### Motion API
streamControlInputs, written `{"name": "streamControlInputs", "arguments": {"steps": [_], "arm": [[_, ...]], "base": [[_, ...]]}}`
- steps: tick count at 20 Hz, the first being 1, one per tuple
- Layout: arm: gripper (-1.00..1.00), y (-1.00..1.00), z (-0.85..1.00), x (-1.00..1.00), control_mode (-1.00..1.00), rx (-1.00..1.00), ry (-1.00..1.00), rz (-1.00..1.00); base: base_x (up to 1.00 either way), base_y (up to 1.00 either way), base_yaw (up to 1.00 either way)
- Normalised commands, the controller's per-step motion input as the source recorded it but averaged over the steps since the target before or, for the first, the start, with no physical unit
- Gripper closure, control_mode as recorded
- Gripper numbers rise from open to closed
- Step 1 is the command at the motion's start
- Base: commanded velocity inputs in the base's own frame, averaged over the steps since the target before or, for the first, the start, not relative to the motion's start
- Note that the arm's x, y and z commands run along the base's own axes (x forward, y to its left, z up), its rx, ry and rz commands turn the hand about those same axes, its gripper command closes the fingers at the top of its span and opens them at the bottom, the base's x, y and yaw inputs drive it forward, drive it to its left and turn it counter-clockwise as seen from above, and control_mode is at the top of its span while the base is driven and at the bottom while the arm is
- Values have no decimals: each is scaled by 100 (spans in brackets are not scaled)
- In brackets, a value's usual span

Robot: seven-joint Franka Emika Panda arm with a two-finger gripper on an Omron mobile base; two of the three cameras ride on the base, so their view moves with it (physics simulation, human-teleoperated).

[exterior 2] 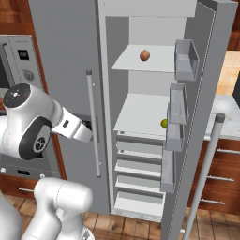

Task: Retrieve the peach and pear from the fridge and place them into the bowl on the dining table.

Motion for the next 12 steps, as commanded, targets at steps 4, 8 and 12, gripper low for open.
{"name": "streamControlInputs", "arguments": {"steps": [4, 8, 12], "arm": [[-100, 0, -4, 0, -100, 0, -8, 0], [-100, 9, -29, 0, -100, -3, -27, 0], [-100, 14, -19, -3, -100, -8, -34, 0]], "base": [[0, 0, 0], [0, 0, 0], [0, 0, 0]]}}
